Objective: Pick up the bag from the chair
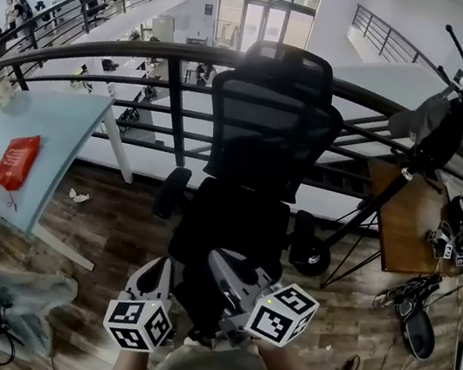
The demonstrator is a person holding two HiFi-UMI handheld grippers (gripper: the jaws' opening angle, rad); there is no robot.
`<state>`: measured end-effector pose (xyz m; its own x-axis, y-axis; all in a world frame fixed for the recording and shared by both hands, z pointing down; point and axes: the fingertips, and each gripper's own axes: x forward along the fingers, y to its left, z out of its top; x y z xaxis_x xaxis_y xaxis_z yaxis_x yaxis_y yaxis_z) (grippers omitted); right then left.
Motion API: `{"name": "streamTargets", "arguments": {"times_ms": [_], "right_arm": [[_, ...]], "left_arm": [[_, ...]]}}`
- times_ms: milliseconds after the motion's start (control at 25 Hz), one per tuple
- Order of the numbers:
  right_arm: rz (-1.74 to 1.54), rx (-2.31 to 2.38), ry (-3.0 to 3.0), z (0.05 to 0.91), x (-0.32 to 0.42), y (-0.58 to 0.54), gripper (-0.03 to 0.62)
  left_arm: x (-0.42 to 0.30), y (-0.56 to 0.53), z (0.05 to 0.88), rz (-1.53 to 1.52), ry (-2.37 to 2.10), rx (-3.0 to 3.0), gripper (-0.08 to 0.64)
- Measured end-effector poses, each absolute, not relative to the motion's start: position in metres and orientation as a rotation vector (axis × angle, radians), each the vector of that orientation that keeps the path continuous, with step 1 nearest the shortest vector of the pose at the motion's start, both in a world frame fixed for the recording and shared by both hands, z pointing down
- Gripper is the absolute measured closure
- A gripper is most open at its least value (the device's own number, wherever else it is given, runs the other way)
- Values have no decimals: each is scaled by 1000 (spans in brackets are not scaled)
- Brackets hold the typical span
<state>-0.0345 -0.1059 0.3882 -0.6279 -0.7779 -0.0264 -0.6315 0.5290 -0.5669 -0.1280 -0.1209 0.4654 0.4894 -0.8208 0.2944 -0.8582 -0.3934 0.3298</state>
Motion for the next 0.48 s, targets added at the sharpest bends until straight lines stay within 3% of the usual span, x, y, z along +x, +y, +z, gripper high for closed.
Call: {"name": "streamTargets", "arguments": {"times_ms": [480], "right_arm": [[-826,-1157,2500,405,-53,-63,591]], "left_arm": [[-142,-80,475,111,-1386,2282,557]]}}
